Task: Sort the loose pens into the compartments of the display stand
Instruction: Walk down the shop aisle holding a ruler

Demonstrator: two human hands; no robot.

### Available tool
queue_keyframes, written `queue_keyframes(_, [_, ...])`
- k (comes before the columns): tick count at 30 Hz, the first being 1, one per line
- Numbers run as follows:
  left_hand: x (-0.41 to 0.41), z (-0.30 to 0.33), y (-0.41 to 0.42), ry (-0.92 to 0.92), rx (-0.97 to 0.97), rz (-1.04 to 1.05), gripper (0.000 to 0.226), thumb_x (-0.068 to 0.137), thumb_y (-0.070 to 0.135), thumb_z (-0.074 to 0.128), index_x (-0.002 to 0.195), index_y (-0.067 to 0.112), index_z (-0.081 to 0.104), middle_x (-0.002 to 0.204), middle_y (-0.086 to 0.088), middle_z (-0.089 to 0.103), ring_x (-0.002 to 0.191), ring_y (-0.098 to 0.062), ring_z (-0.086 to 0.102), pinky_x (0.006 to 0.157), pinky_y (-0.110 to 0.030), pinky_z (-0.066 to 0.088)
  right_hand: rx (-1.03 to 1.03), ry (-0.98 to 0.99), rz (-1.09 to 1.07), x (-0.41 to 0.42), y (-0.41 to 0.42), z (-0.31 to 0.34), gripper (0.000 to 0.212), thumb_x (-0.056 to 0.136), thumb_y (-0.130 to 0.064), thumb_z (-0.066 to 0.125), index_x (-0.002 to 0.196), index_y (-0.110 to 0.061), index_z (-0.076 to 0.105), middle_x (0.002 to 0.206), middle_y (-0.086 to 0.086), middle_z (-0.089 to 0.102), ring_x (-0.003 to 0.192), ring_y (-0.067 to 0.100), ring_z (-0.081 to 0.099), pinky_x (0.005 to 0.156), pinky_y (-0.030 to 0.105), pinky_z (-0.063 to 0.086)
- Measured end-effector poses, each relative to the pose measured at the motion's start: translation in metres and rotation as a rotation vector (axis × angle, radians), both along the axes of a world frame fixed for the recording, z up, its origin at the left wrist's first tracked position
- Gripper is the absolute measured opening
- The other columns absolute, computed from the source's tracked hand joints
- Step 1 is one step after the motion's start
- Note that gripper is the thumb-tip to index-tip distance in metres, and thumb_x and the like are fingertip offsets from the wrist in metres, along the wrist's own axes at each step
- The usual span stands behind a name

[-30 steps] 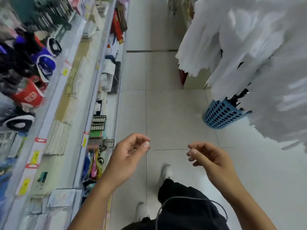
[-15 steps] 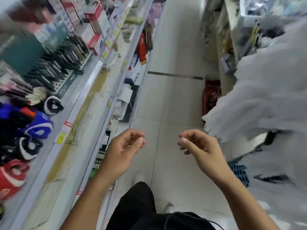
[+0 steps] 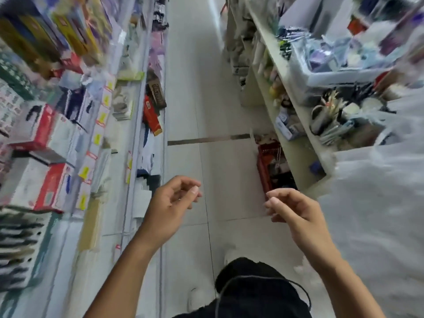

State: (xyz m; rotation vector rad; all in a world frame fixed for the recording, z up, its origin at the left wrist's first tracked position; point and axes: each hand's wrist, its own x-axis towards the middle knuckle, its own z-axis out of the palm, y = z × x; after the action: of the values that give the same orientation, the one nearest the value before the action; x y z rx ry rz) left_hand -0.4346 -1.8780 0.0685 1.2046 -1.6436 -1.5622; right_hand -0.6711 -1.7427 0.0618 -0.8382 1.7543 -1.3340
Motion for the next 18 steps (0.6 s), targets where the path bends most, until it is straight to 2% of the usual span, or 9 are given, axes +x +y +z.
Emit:
queue_keyframes(3, [-0.047,-0.008,-0.085,-0.013,0.008,-0.041,0.014,0.098,0.01,0.06,0.099,0.019,0.069,0.09,-0.001,0.075,0.086,-0.014,0.07,0.075,-0.023,0.054,-0.013,-0.027,-0.089,-0.042,-0.066,-0.016,0.012,0.096,-0.011,0.066,0.097,-0.019,0.074,0.088,0.01,0.074,0.08,0.024,0.07,0.076,0.042,0.056])
queue_keyframes(5, [-0.076,-0.014,-0.137,-0.043,0.003,-0.066,0.015,0.099,0.01,0.06,0.1,0.021,0.07,0.091,0.0,0.075,0.088,-0.015,0.07,0.076,-0.024,0.054,-0.013,-0.041,-0.087,-0.069,-0.118,-0.026,0.011,0.095,-0.011,0.066,0.097,-0.019,0.074,0.087,0.009,0.074,0.08,0.022,0.07,0.076,0.041,0.055])
queue_keyframes(13, [-0.132,0.011,-0.325,-0.059,-0.023,0.101,0.014,0.099,0.008,0.059,0.101,0.017,0.07,0.092,-0.002,0.074,0.087,-0.013,0.071,0.076,-0.022,0.056,-0.065,0.012,0.189,-0.151,-0.375,0.001,0.009,0.095,-0.009,0.067,0.098,-0.016,0.072,0.086,0.007,0.073,0.077,0.019,0.067,0.069,0.029,0.053])
queue_keyframes(18, [-0.149,-0.004,-0.449,-0.024,-0.008,0.193,0.013,0.098,0.009,0.06,0.102,0.017,0.07,0.093,-0.003,0.075,0.087,-0.015,0.071,0.075,-0.023,0.055,-0.076,0.042,0.294,-0.172,-0.531,0.001,0.009,0.095,-0.009,0.067,0.097,-0.016,0.072,0.084,0.006,0.072,0.076,0.022,0.067,0.067,0.025,0.052])
